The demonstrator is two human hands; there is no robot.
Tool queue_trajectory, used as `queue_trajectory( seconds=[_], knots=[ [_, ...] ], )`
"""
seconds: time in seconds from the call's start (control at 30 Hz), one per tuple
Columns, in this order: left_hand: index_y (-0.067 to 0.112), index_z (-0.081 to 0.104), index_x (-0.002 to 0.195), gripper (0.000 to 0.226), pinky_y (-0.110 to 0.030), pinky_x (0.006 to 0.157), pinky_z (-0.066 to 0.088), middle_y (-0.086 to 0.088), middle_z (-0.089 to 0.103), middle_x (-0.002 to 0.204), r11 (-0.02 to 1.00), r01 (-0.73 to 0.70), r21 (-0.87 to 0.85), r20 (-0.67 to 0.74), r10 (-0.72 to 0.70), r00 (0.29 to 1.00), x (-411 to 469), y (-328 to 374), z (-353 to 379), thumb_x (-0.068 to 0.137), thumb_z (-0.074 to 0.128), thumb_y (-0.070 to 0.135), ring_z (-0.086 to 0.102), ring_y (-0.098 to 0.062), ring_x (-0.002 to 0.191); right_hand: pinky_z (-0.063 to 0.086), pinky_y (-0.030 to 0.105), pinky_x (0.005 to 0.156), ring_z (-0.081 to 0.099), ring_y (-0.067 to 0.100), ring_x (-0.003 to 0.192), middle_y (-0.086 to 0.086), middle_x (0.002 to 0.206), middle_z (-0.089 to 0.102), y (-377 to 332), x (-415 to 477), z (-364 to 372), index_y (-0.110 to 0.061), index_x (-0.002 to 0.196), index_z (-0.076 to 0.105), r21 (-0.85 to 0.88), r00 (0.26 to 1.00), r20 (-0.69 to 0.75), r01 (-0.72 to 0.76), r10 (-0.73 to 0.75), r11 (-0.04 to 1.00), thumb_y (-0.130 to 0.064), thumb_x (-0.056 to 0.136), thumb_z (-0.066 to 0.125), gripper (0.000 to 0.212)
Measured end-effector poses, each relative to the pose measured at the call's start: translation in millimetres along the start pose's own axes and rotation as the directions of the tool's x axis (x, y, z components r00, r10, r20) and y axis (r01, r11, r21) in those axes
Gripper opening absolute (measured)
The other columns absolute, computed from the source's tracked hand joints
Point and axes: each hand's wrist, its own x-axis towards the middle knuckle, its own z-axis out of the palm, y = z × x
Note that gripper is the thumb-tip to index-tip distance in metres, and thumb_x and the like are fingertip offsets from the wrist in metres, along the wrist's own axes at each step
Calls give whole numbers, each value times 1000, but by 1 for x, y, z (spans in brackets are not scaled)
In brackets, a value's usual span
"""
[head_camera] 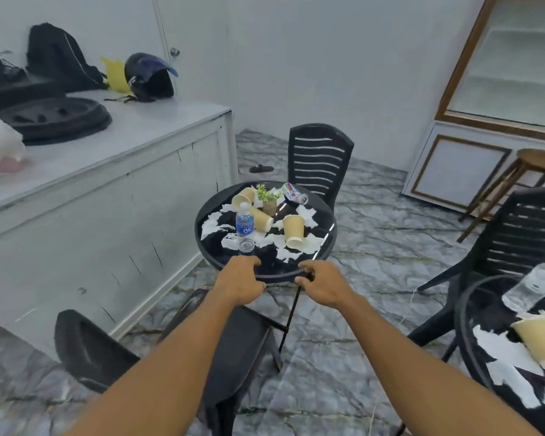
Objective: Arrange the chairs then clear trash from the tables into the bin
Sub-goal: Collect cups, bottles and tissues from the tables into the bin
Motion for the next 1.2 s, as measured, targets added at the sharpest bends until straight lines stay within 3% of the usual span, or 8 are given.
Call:
queue_trajectory(
  seconds=[0.17, 0.33, 0.6, 0.7, 0.8, 0.9, 1.03, 1.2],
  knots=[
    [21, 57, 137, 62, -38, 98, 47, -1, 59, 137, 997, 68, -37, -42, -70, 997, 31, 14, 21, 77, 70, 30, 49, -21, 129, 49, 37, 99, 58, 20, 118, 4, 132, 61, 18, 43, -23, -19, 135, 56, -26, 997, 61, 41, -40, 999, -39, 84, 70, 57],
    [23, 66, 122, 50, -36, 86, 53, 0, 62, 111, 980, 150, -132, -166, -171, 971, 74, 11, 9, 72, 68, 23, 60, -24, 107, 49, 35, 97, 58, 21, 117, 5, 133, 60, 17, 95, -27, -22, 136, 54, -75, 993, 91, 83, -76, 994, -42, 79, 74, 63],
    [19, 62, 115, 53, -30, 70, 48, -2, 67, 105, 934, 216, -284, -347, -310, 885, 172, -18, -3, 65, 78, 25, 61, -21, 94, 42, 36, 100, 51, 23, 126, 0, 140, 53, 17, 190, -28, -27, 139, 49, -140, 989, 124, 99, -82, 985, -43, 78, 74, 68],
    [14, 55, 126, 75, -34, 79, 48, -9, 65, 118, 914, 265, -307, -296, -356, 886, 196, -32, 3, 57, 79, 26, 59, -31, 110, 45, 35, 98, 59, 23, 115, 1, 132, 60, 9, 224, -23, -25, 140, 49, -149, 979, 172, 137, -111, 979, -41, 79, 73, 67],
    [18, 38, 149, 105, -31, 91, 43, -6, 53, 141, 861, 352, -367, -217, -447, 868, 216, -46, 8, 56, 86, 32, 50, -27, 129, 43, 35, 101, 53, 21, 123, 2, 137, 55, -1, 255, -16, -23, 141, 48, -180, 962, 222, 204, -162, 962, -40, 80, 73, 69],
    [20, 32, 153, 110, -35, 104, 42, -5, 45, 150, 824, 393, -408, -170, -491, 854, 236, -54, 13, 59, 90, 32, 45, -25, 136, 42, 37, 102, 51, 22, 126, 3, 141, 51, -4, 288, -10, -25, 142, 46, -188, 942, 275, 248, -191, 951, -41, 81, 73, 69],
    [19, 44, 144, 99, -45, 105, 46, -4, 53, 142, 757, 411, -508, -176, -559, 810, 261, -50, 20, 59, 92, 31, 53, -26, 126, 42, 39, 100, 49, 24, 128, 4, 141, 52, -3, 331, -3, -25, 141, 46, -227, 912, 332, 324, -241, 918, -40, 82, 72, 66],
    [25, 60, 93, 46, -37, 76, 56, 9, 65, 88, 751, 412, -516, -248, -591, 767, 281, -35, 36, 60, 91, 27, 64, -18, 82, 44, 40, 98, 50, 27, 125, 4, 137, 55, -4, 359, 7, -26, 141, 47, -254, 866, 408, 413, -291, 875, -38, 84, 69, 62]
  ],
)
